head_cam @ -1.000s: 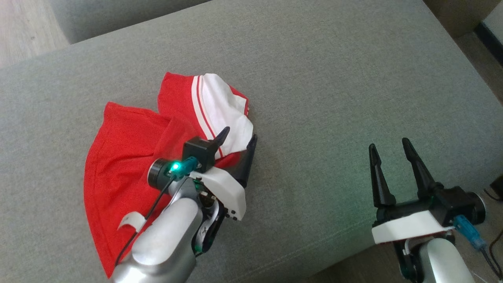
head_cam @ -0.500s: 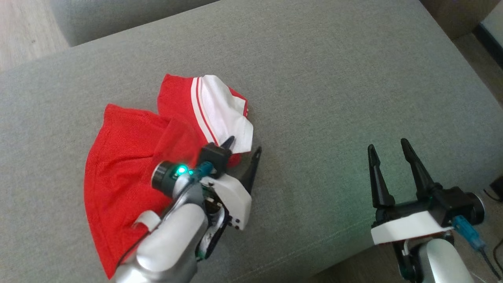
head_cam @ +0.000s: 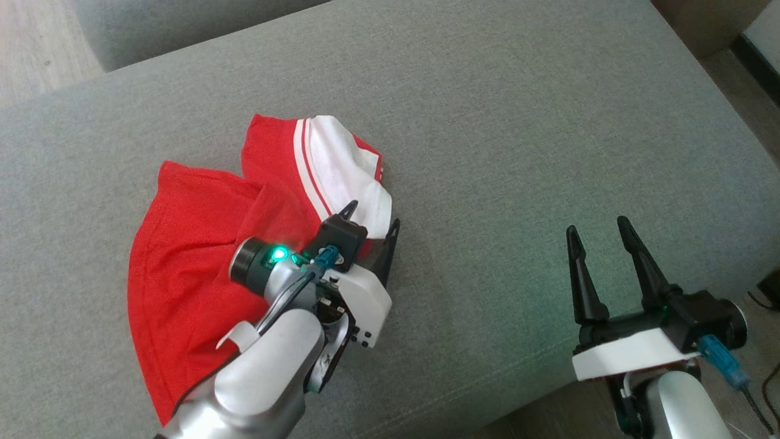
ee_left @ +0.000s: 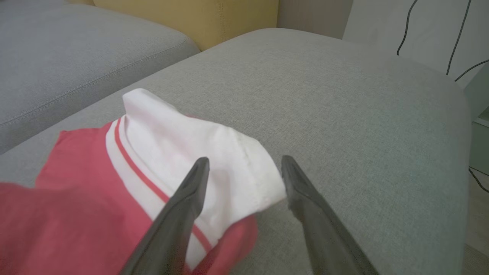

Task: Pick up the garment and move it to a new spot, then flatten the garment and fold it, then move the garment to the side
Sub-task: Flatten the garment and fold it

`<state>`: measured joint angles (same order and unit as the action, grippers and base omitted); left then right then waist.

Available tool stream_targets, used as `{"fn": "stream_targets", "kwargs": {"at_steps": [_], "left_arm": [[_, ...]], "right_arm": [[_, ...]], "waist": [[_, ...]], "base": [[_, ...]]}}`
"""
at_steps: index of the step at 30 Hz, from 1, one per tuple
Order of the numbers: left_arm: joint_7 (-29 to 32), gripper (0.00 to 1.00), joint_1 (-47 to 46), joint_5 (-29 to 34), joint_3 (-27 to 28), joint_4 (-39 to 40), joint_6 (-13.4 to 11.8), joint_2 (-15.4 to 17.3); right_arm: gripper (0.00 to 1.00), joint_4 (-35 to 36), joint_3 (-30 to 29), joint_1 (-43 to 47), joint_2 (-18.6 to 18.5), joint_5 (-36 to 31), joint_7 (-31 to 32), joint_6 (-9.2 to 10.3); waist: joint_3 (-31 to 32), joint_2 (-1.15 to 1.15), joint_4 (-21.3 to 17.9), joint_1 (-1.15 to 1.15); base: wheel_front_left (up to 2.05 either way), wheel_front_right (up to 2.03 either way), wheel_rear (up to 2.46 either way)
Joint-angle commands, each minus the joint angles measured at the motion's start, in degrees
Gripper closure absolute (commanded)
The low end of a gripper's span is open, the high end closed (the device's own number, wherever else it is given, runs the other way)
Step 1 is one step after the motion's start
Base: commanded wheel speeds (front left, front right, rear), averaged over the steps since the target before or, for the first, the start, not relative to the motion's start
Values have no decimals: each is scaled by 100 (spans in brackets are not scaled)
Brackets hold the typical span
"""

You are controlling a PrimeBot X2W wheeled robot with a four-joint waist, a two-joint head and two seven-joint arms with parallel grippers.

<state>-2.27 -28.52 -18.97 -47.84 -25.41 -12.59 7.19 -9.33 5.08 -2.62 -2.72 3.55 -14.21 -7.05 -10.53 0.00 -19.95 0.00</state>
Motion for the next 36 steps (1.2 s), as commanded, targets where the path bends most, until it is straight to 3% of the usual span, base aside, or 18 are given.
{"fn": "stream_targets", "kwargs": {"at_steps": [1,2,3,7,12,17,23,29,36], "left_arm": [[9,0,-276,40,136,160,-17,86],[9,0,-275,39,125,154,-15,87],[13,7,-277,38,116,149,-14,89],[45,49,-308,63,64,120,-14,108],[45,44,-347,98,10,62,-27,129],[27,72,-408,71,36,-13,-48,152],[4,73,-448,-1,63,117,-61,148],[20,55,-423,-44,45,288,-81,156],[68,63,-389,-84,17,339,-96,202]], "right_arm": [[0,159,136,12,-16,32,-79,-44],[0,162,138,12,-16,36,-79,-44],[0,164,138,9,-16,39,-79,-44],[0,173,149,-13,-16,63,-79,-44],[0,173,157,-32,-16,94,-79,-44],[0,169,155,-42,-16,115,-79,-44],[0,147,131,-20,-16,125,-79,-44],[0,142,126,-18,-16,117,-79,-44],[0,141,126,-31,-16,114,-79,-44]], "waist": [[-4,0,1,0],[-6,0,1,0],[-12,0,1,0],[-59,0,-2,0],[-114,0,-23,0],[-127,0,-55,0],[-74,0,-56,0],[-39,0,-37,0],[-36,0,-41,0]], "base": [[0,0,0],[0,0,0],[0,0,0],[0,0,0],[0,0,0],[0,0,0],[0,0,0],[0,0,0],[0,0,0]]}}
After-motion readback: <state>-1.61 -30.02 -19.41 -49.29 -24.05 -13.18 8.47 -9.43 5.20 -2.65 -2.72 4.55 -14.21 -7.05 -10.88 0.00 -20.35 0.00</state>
